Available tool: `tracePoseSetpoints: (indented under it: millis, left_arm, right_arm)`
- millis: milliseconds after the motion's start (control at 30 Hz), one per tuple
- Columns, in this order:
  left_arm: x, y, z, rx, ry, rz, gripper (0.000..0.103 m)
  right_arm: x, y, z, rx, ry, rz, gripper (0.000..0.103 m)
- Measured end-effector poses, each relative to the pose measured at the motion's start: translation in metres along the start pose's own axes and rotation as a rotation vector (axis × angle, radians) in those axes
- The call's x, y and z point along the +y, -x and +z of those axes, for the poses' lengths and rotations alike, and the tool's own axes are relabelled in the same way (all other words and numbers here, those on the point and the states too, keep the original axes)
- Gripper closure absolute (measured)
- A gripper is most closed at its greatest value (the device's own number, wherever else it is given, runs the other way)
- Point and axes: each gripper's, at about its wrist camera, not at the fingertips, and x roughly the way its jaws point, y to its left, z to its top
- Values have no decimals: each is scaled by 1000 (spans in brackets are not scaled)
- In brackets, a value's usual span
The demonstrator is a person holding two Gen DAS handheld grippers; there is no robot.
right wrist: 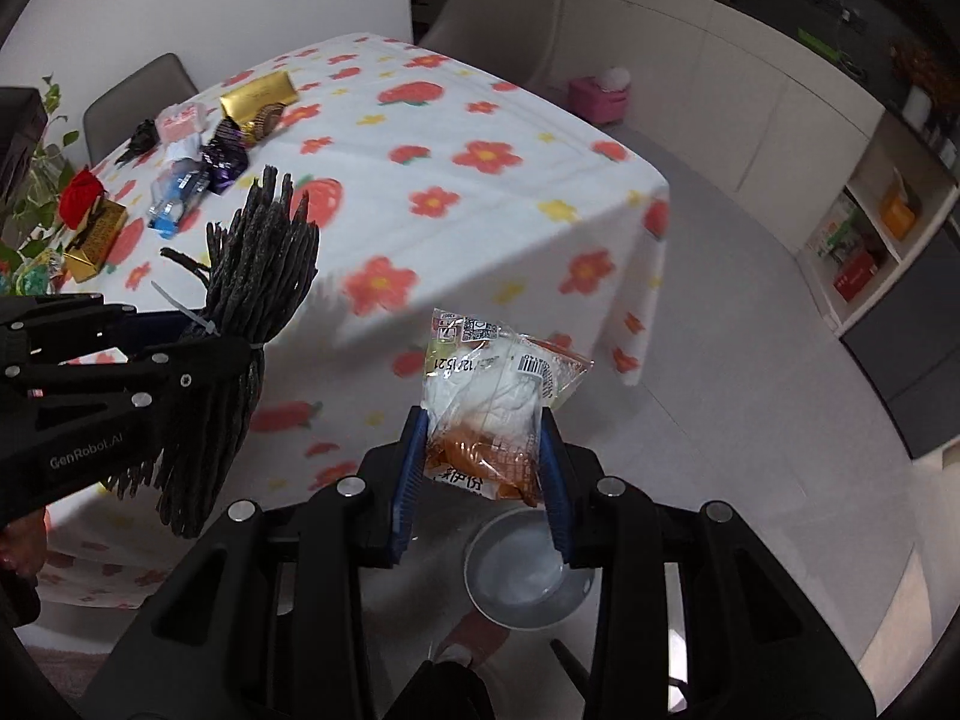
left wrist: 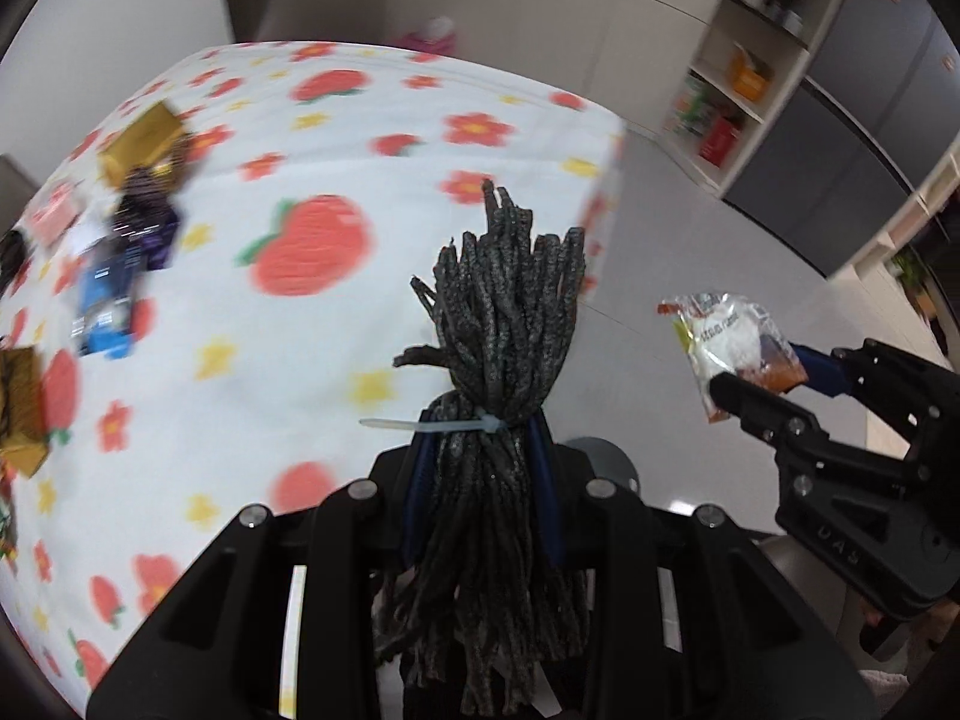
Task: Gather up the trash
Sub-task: 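Carry both items over the grey bin and open both grippers to drop them, then move both tools back over the table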
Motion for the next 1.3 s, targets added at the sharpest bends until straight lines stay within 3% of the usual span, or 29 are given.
tracePoseSetpoints:
  millis: [133, 300, 700, 867, 1000, 1167, 1300]
  left_arm:
    - [-45, -37, -3, 47, -71, -63, 73]
    - [-78, -111, -25, 128, -123, -144, 73]
    - [-107, -301, -95, 279, -215, -170, 71]
    - [-115, -356, -122, 368, -260, -177, 65]
    - [-115, -379, -134, 430, -249, -208, 46]
    - [-115, -371, -124, 417, -253, -198, 26]
    - [-127, -354, -113, 395, -268, -187, 25]
  right_arm:
    - [-38, -15, -46, 58, -63, -38, 69]
    - [-59, -66, -102, 137, -139, -61, 68]
    - [-91, -229, -214, 266, -229, -64, 66]
    - [-94, -261, -236, 266, -221, -55, 52]
    - [-91, -264, -247, 270, -216, -51, 46]
    - [-93, -253, -242, 274, -241, -58, 46]
    - [-98, -234, -228, 262, -224, -70, 46]
